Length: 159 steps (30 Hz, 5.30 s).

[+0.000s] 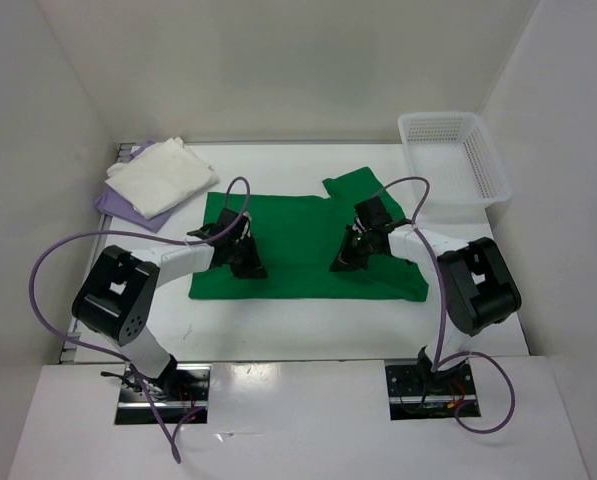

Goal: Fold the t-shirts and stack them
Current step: Fold the flattened tshirt in 1/3 of the way, then grap the side of the flattened tshirt furthest away from the robot with both arms

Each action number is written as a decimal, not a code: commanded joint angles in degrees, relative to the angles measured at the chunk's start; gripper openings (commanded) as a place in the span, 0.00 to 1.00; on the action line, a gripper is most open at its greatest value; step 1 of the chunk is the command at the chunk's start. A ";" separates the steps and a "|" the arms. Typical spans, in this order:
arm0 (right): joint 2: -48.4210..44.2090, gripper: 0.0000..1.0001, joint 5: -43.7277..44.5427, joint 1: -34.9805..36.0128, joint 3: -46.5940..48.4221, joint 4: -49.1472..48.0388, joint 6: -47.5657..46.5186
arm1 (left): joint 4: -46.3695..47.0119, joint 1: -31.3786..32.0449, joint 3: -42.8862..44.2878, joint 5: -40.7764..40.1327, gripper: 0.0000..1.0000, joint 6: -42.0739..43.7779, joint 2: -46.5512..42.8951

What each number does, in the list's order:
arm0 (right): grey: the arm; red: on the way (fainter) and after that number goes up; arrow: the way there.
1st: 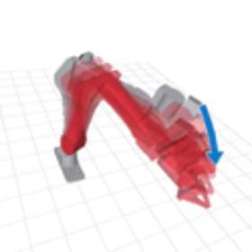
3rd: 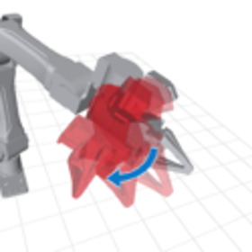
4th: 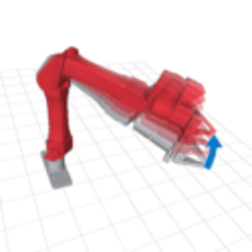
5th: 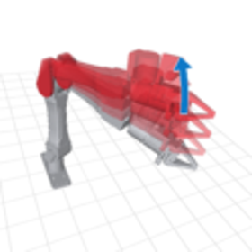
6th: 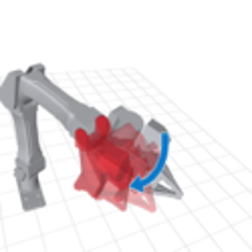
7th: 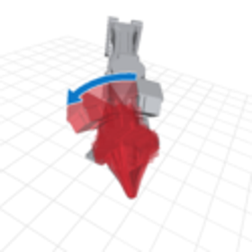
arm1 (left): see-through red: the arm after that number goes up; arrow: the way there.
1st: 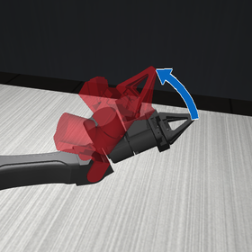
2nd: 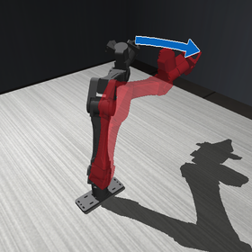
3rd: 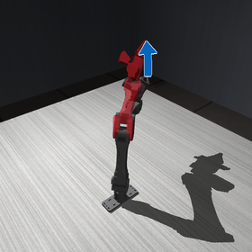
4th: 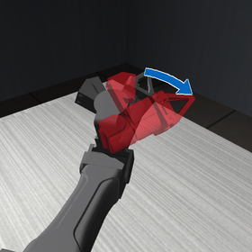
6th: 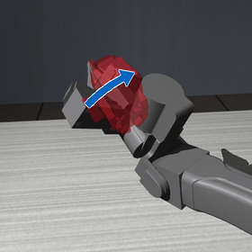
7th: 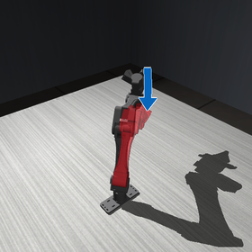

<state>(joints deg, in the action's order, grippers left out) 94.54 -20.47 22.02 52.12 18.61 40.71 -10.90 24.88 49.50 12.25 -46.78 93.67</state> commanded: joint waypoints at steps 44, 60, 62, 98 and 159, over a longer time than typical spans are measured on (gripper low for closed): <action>3.27 0.05 -1.06 1.36 19.42 10.75 -8.28 | -5.56 -22.42 11.14 -3.18 0.16 2.84 -3.42; 12.16 0.04 -3.44 -3.39 27.42 8.20 -11.27 | 0.79 -28.49 28.89 -20.78 0.54 5.21 19.61; 12.68 0.04 -3.96 -3.39 27.42 8.20 -11.27 | 0.27 -28.49 30.04 -20.78 0.54 5.21 21.11; 53.28 0.52 22.84 -13.41 86.57 22.16 -16.18 | -0.62 -28.49 27.41 -16.03 0.00 8.82 18.30; 48.98 0.00 19.25 -10.77 83.06 24.37 -14.87 | 0.44 -28.49 26.27 -13.74 0.00 6.71 17.16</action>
<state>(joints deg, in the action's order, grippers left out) 147.22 0.67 10.63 132.42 40.75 25.23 -11.84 -3.62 75.22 -2.00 -39.40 113.30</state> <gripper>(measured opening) 0.004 0.007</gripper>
